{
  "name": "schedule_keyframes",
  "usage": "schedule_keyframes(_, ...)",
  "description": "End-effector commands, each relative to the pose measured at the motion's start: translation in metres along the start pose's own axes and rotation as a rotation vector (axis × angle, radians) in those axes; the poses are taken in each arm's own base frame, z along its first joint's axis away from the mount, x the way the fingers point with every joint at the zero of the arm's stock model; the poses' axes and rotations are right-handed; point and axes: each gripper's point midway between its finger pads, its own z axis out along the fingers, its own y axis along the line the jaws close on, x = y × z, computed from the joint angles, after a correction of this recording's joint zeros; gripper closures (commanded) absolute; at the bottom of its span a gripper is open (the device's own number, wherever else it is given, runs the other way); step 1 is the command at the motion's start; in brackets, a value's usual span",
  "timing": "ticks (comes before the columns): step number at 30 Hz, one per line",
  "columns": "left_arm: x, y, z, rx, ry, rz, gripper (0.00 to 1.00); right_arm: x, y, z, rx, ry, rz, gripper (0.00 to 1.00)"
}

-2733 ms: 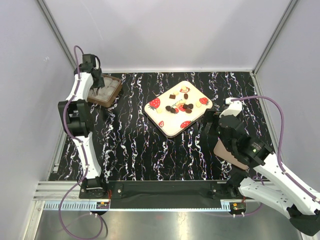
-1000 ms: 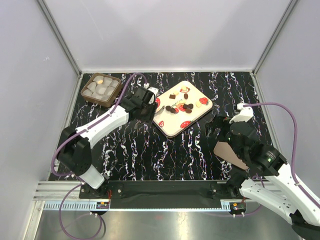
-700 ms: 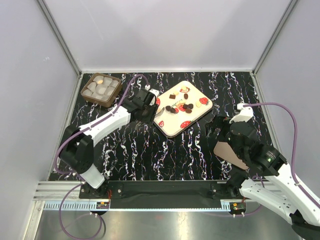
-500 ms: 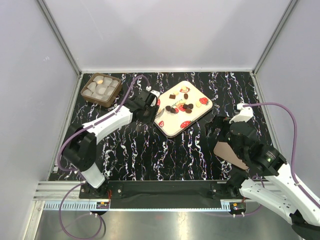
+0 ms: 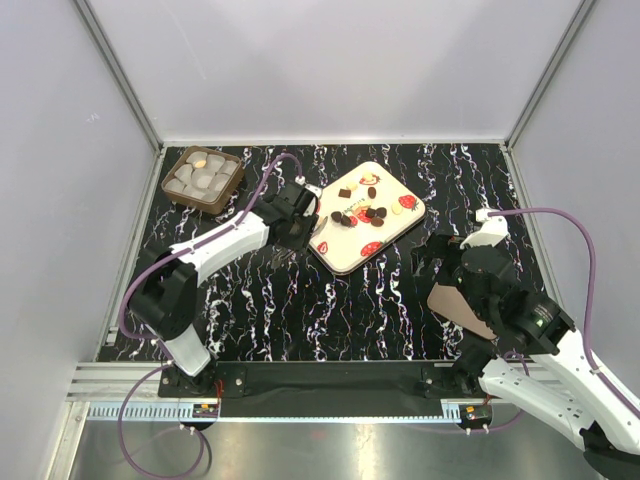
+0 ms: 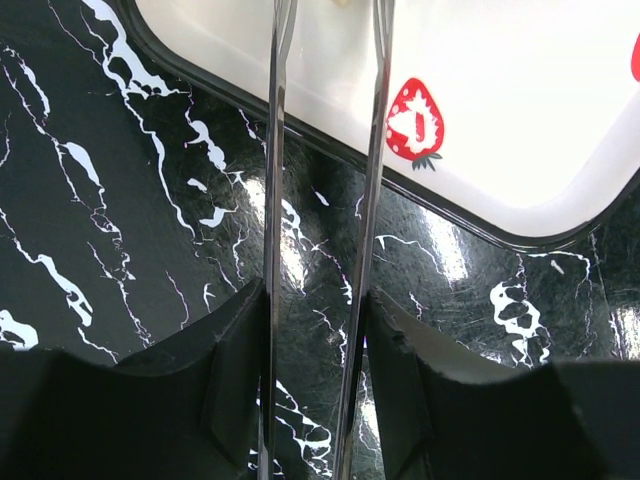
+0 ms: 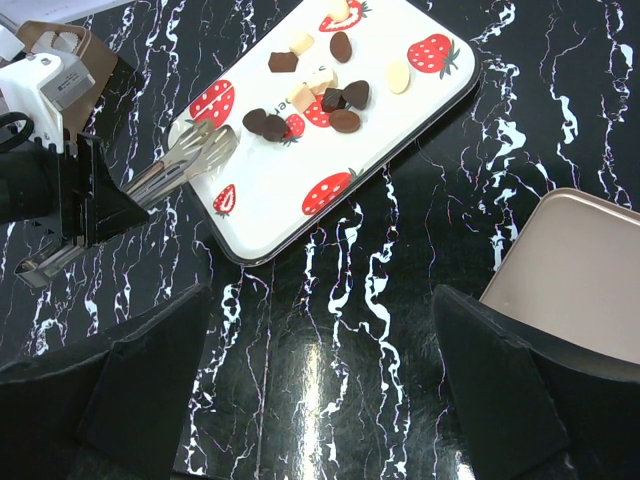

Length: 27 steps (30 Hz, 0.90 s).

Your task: Pack the chocolate

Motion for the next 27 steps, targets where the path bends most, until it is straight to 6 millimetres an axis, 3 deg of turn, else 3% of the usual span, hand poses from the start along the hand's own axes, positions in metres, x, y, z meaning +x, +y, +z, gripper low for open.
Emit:
schedule_keyframes(1, -0.029, -0.005, -0.015, 0.01, -0.088, -0.011, 0.55, -0.008, 0.001, -0.001, 0.001, -0.032, 0.025, 0.0)
schedule_keyframes(16, -0.055, -0.004, -0.05, 0.017, -0.159, -0.033, 0.61, -0.008, 0.002, -0.001, -0.005, -0.035, 0.034, 0.0)
schedule_keyframes(27, -0.065, -0.002, -0.061, 0.005, -0.183, -0.043, 0.62, -0.008, 0.001, -0.001, -0.003, -0.041, 0.035, 0.0)
